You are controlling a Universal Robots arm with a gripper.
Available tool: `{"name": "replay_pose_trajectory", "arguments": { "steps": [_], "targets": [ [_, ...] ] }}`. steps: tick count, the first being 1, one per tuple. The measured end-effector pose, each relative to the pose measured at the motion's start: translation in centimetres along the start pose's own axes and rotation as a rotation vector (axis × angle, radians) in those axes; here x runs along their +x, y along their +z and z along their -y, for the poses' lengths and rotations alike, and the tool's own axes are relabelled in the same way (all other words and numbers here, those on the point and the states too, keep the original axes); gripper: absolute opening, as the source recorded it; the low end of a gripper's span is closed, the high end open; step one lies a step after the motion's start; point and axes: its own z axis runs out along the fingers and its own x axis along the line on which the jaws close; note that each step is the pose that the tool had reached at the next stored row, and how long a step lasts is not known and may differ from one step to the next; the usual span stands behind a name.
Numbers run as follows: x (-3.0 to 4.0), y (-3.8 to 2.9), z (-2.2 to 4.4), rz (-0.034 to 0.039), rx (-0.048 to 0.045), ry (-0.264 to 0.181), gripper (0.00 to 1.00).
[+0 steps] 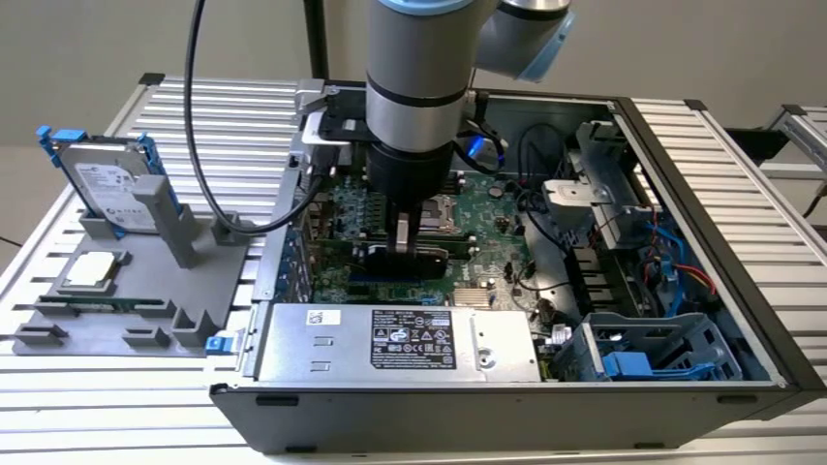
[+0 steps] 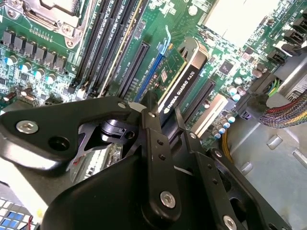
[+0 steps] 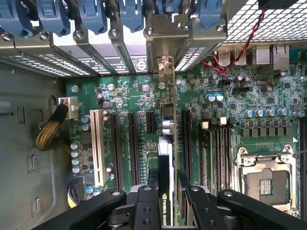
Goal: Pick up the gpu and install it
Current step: 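Insert the gpu into the slot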
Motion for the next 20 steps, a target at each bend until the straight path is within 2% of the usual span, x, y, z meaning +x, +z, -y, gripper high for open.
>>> {"name": "replay_pose_trajectory", "arguments": {
  "steps": [20],
  "targets": [
    [0.12,0.03,-0.05,-0.0008,-0.0011,-0.005,0.00]
  ]
}}
